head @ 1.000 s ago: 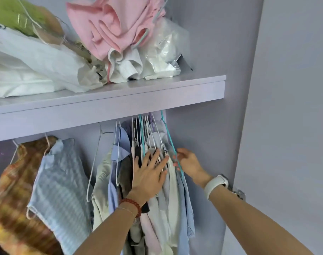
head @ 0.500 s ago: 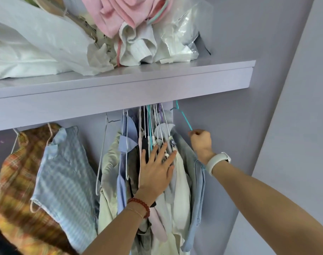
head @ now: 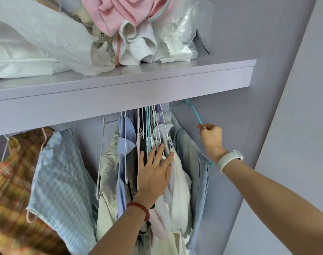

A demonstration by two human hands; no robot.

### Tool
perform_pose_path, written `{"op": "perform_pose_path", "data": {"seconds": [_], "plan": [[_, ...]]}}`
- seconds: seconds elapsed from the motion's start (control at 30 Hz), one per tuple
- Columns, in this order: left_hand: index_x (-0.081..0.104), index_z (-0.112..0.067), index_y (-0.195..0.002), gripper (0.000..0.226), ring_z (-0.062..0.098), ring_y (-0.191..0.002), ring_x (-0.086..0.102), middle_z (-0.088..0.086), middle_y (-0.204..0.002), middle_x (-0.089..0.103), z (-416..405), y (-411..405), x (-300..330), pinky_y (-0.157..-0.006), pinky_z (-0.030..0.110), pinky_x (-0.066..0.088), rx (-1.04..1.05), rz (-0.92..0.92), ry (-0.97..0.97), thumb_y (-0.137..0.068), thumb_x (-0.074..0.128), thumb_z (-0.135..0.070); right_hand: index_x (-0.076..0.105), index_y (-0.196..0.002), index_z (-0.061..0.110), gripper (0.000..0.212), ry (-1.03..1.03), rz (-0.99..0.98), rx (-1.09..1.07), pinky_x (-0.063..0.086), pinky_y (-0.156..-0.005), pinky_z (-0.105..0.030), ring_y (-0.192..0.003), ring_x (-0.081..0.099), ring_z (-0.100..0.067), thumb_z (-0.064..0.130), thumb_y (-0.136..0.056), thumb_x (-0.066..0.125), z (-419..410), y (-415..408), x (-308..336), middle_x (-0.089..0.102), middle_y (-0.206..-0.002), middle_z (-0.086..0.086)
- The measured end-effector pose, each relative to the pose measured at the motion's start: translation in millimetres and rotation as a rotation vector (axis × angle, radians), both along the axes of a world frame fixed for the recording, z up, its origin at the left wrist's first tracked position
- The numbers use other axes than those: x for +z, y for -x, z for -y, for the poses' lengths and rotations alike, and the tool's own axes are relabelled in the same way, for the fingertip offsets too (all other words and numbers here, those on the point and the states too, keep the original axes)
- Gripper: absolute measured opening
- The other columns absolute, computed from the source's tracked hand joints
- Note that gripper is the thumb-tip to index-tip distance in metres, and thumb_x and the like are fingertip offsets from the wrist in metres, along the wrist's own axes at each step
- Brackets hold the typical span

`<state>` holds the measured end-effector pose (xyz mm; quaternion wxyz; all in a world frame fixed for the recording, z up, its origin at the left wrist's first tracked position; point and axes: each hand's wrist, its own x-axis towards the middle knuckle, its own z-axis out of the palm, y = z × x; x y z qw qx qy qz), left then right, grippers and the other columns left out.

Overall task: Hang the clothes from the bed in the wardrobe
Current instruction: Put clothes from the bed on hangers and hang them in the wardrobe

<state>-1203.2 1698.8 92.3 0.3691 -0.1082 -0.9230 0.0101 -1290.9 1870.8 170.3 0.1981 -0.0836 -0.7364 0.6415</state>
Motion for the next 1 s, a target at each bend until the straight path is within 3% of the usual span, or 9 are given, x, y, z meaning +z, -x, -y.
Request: {"op": "perform_pose_path", "data": {"seconds": [0.33, 0.47, 0.57, 0.67, 0.8, 0.87, 0.93, 1.0], "plan": [[0.06, -0.028, -0.123, 0.036, 0.026, -0.127, 0.046, 0.007, -0.138, 0.049, 1, 2, -2, -0.104, 0.054, 0.03, 0.004, 0.058, -0.066, -0.087, 0.059, -0.029, 0.068, -0.089, 0.005, 0.024, -0.022, -0.052, -0.021, 0.031, -0.048, -0.021, -0.047, 0.036, -0.01, 0.004, -0.086, 0.044, -7, -24, -7, 0.045, -0.053, 0.006], [0.06, -0.026, -0.122, 0.035, 0.026, -0.128, 0.044, 0.01, -0.138, 0.048, -1, -1, 0, -0.105, 0.054, 0.027, 0.024, 0.111, -0.068, -0.087, 0.058, -0.027, 0.055, -0.057, 0.017, 0.028, -0.045, -0.017, -0.045, 0.032, -0.05, -0.022, -0.049, 0.034, -0.01, 0.013, -0.085, 0.055, -27, -60, -44, 0.04, -0.049, 0.006], [0.057, -0.024, -0.126, 0.037, 0.026, -0.135, 0.034, 0.011, -0.143, 0.041, -4, -5, 7, -0.109, 0.057, 0.013, 0.07, 0.179, -0.06, -0.09, 0.052, -0.027, 0.046, -0.049, 0.019, 0.039, -0.12, -0.017, -0.065, 0.029, -0.044, -0.015, -0.04, 0.033, -0.005, 0.022, -0.086, 0.061, -53, -94, -67, 0.035, -0.038, 0.011], [0.058, -0.016, -0.123, 0.041, 0.034, -0.139, 0.024, 0.018, -0.143, 0.04, -22, -12, 17, -0.109, 0.059, -0.002, 0.081, 0.141, -0.098, -0.083, 0.058, -0.023, 0.038, -0.044, 0.022, 0.048, -0.154, -0.016, -0.124, 0.028, -0.044, -0.017, -0.039, 0.032, -0.006, 0.024, -0.084, 0.064, -80, -132, -86, 0.032, -0.035, 0.011], [0.054, -0.003, -0.125, 0.048, 0.039, -0.13, 0.038, 0.021, -0.136, 0.047, -80, -32, 19, -0.106, 0.062, 0.013, -0.247, 0.055, -0.156, -0.08, 0.064, -0.016, 0.038, -0.044, 0.02, 0.049, -0.257, 0.03, -0.214, 0.027, -0.048, -0.027, -0.041, 0.03, -0.009, 0.025, -0.084, 0.065, -117, -189, -106, 0.033, -0.036, 0.009], [0.045, -0.001, -0.133, 0.054, 0.038, -0.132, 0.035, 0.02, -0.14, 0.043, -106, -43, 9, -0.106, 0.063, 0.018, -0.378, 0.163, -0.27, -0.085, 0.062, -0.018, 0.042, -0.045, 0.02, 0.046, -0.269, 0.031, -0.238, 0.026, -0.047, -0.024, -0.043, 0.028, -0.008, 0.025, -0.083, 0.065, -135, -225, -115, 0.034, -0.039, 0.009], [0.039, -0.004, -0.137, 0.053, 0.035, -0.137, 0.028, 0.015, -0.143, 0.039, -124, -51, -5, -0.109, 0.059, 0.012, -0.427, 0.325, -0.327, -0.091, 0.055, -0.024, 0.046, -0.046, 0.02, 0.041, -0.298, 0.041, -0.276, 0.026, -0.045, -0.02, -0.042, 0.029, -0.006, 0.025, -0.082, 0.066, -152, -265, -121, 0.036, -0.04, 0.009], [0.051, -0.008, -0.129, 0.04, 0.035, -0.127, 0.043, 0.015, -0.13, 0.054, -139, -59, -20, -0.109, 0.053, 0.017, -0.56, 0.413, -0.297, -0.094, 0.05, -0.027, 0.05, -0.048, 0.021, 0.038, -0.356, 0.087, -0.333, 0.026, -0.044, -0.017, -0.042, 0.029, -0.006, 0.026, -0.081, 0.067, -165, -308, -126, 0.038, -0.04, 0.01]]}}
